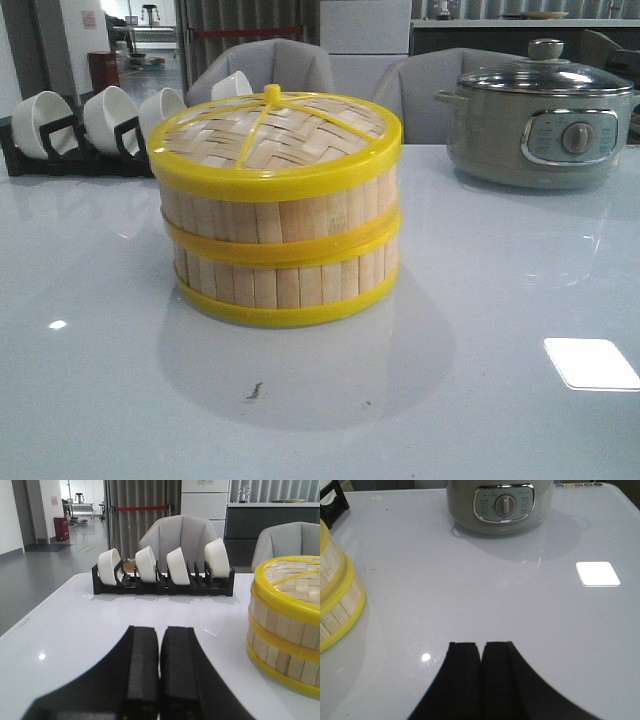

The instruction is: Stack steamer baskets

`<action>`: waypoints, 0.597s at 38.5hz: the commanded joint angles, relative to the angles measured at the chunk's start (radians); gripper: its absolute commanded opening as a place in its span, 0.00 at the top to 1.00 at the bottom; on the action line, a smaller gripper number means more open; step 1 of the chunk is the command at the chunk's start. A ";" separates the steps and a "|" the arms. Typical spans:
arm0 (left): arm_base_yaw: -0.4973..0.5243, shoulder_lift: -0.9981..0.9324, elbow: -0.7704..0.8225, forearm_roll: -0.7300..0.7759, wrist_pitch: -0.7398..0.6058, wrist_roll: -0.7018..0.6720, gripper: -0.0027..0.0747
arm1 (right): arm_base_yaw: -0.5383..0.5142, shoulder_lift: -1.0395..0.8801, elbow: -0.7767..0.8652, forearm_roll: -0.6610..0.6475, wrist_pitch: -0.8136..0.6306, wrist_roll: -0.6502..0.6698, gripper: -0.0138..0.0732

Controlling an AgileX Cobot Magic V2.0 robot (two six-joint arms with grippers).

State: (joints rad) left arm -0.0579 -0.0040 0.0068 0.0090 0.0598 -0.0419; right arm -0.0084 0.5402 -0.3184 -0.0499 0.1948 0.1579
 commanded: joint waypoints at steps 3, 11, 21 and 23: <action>-0.006 -0.015 0.000 -0.009 -0.087 -0.002 0.84 | -0.005 0.000 -0.031 -0.015 -0.082 -0.005 0.78; -0.006 -0.015 0.000 -0.009 -0.087 -0.002 0.84 | -0.005 0.000 -0.031 -0.015 -0.082 -0.005 0.78; -0.006 -0.015 0.000 -0.009 -0.087 -0.002 0.84 | -0.006 -0.070 -0.031 0.003 -0.062 -0.002 0.78; -0.006 -0.015 0.000 -0.009 -0.087 -0.002 0.84 | -0.006 -0.102 -0.026 -0.010 -0.047 -0.002 0.78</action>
State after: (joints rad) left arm -0.0579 -0.0040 0.0068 0.0090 0.0598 -0.0419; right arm -0.0084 0.4768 -0.3184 -0.0453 0.2059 0.1579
